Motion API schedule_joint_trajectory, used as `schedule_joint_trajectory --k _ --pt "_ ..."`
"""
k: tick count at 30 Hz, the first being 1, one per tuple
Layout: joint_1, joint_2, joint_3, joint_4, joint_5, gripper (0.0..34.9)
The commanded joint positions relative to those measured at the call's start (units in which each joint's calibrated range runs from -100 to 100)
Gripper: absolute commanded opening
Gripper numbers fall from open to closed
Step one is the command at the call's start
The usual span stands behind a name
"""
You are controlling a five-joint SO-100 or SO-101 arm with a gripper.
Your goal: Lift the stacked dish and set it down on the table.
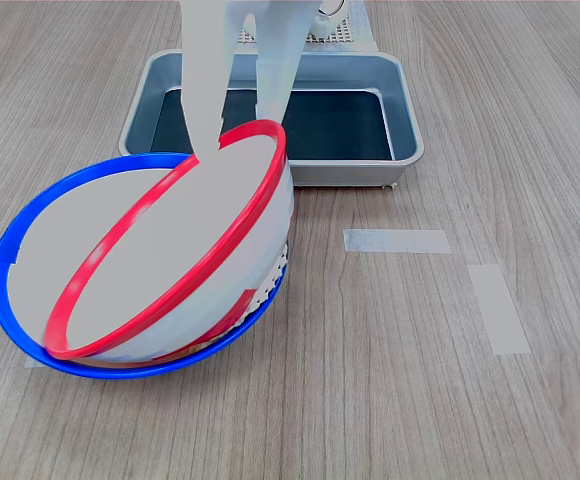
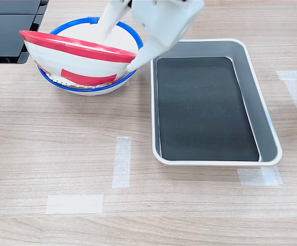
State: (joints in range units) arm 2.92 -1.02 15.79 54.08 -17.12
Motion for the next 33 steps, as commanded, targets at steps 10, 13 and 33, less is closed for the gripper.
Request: schedule_joint_trajectory --k 10,13,33 --pt "-0.3 6.7 -6.5 -4.4 -1.7 5.1" --pt "0.9 6.7 -8.0 -3.5 -0.7 0.4" --pt "0.9 -7.5 -7.6 1.8 16.8 0.0"
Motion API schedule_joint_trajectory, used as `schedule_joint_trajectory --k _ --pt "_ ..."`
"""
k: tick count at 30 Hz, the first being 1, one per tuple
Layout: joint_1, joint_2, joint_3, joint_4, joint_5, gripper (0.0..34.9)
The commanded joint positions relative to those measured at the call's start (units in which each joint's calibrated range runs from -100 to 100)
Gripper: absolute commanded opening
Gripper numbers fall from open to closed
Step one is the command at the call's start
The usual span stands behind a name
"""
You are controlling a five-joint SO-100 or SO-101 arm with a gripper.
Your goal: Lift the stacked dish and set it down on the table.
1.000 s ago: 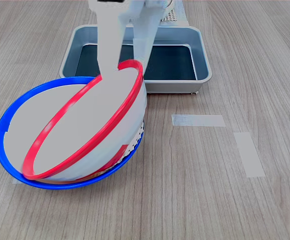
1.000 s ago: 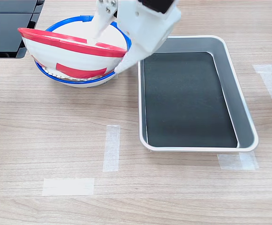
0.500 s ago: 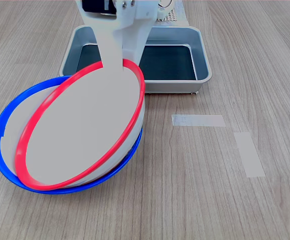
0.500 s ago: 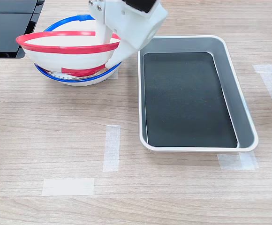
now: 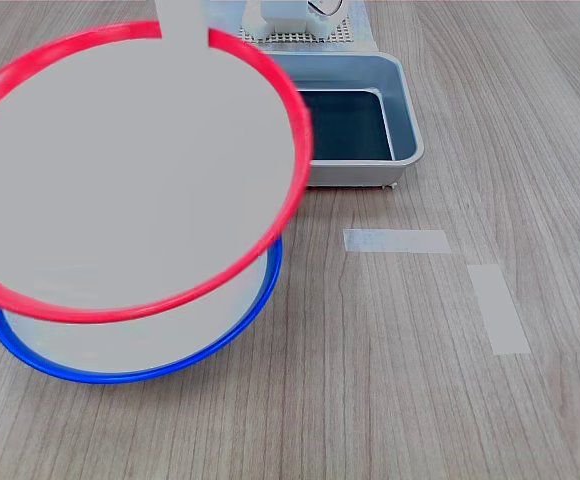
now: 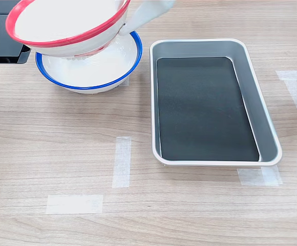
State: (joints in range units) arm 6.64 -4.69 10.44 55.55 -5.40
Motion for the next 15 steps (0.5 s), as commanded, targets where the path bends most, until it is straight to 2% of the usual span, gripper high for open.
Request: schedule_joint_trajectory --k 1,5,15 --pt "-3.6 -3.8 -2.3 0.3 5.9 0.0" --pt "-8.6 -1.6 -1.6 -0.3 9.8 0.0" --pt "-17.3 7.1 0.3 -5.4 11.3 0.0"
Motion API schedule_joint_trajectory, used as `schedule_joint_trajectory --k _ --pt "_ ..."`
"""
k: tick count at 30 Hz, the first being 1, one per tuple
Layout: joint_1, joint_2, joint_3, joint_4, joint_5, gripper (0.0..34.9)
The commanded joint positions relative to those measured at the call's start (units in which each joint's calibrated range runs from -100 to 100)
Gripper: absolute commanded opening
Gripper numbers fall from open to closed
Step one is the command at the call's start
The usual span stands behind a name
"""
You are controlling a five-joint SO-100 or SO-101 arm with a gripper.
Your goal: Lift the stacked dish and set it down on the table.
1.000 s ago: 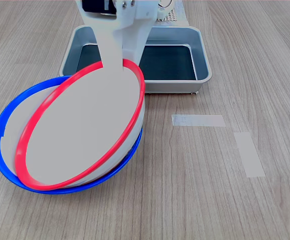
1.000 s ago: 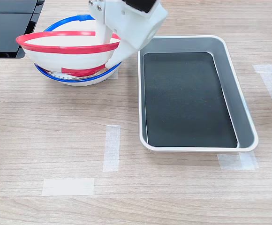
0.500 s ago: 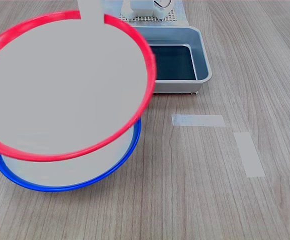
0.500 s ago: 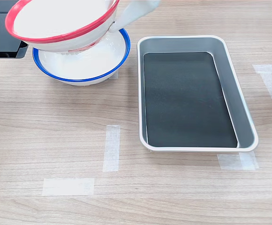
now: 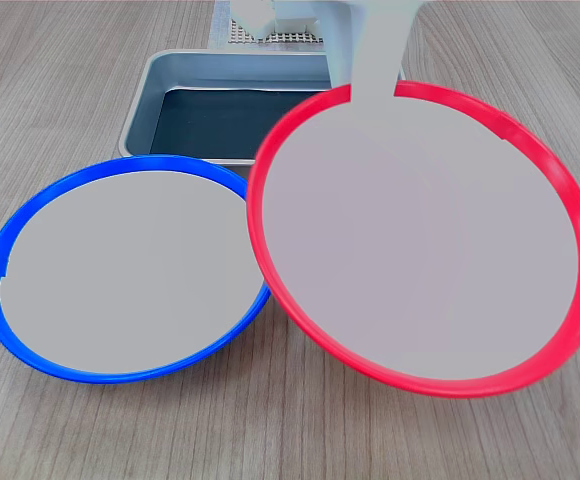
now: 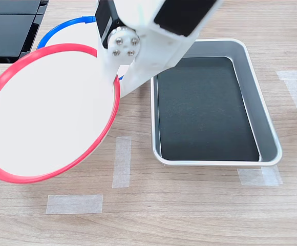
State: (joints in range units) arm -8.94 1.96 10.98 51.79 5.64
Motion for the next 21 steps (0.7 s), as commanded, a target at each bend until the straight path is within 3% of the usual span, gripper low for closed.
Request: schedule_joint_trajectory --k 1,16,21 --pt "-2.5 1.7 -0.1 -2.3 0.3 0.0" --pt "-2.8 7.2 0.6 -5.4 1.5 0.1" --pt "-1.3 6.9 2.5 -4.4 2.8 3.0"
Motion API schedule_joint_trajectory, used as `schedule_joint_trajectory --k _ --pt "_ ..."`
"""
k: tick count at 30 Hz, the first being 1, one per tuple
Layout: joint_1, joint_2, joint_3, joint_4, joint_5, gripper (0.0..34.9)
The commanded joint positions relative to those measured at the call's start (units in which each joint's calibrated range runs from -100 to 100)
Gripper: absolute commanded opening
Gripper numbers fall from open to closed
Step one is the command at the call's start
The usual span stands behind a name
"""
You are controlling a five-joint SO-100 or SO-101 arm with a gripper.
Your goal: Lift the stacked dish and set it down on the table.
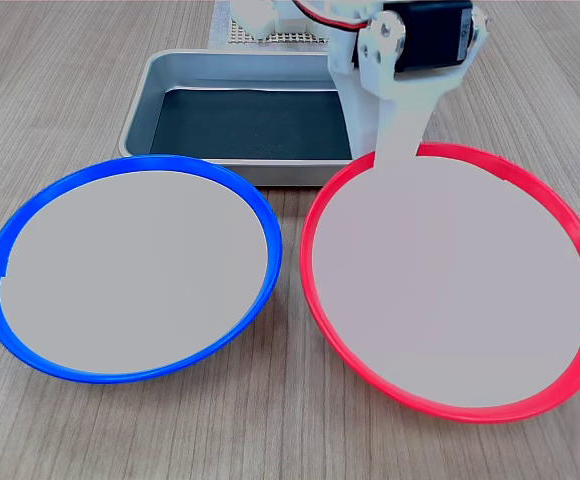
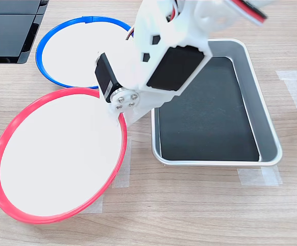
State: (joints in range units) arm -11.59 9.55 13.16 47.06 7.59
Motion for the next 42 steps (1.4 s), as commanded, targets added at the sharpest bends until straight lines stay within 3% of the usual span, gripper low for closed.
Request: schedule_joint_trajectory --k 1,5,8,17,19,22,27,29,32,36,42 --pt "1.7 -1.1 0.8 0.8 1.1 4.3" --pt "2.7 -3.6 2.0 3.2 2.1 7.9" --pt "3.5 -6.5 3.2 5.4 2.8 6.1" --pt "6.0 -23.7 8.9 15.0 4.3 6.7" --pt "7.2 -30.1 11.7 14.2 4.1 0.2" --pt "9.7 -41.5 24.3 2.8 1.6 0.1" --pt "12.4 -68.2 67.8 -33.3 -0.5 0.0" --pt "13.1 -75.2 74.8 -35.4 -1.8 0.0" --pt "14.6 -89.8 84.1 -32.0 -3.8 0.0" --pt "15.4 -103.2 86.8 -18.2 -4.3 0.0" --pt "13.7 -108.6 86.8 -5.1 -5.0 0.0"
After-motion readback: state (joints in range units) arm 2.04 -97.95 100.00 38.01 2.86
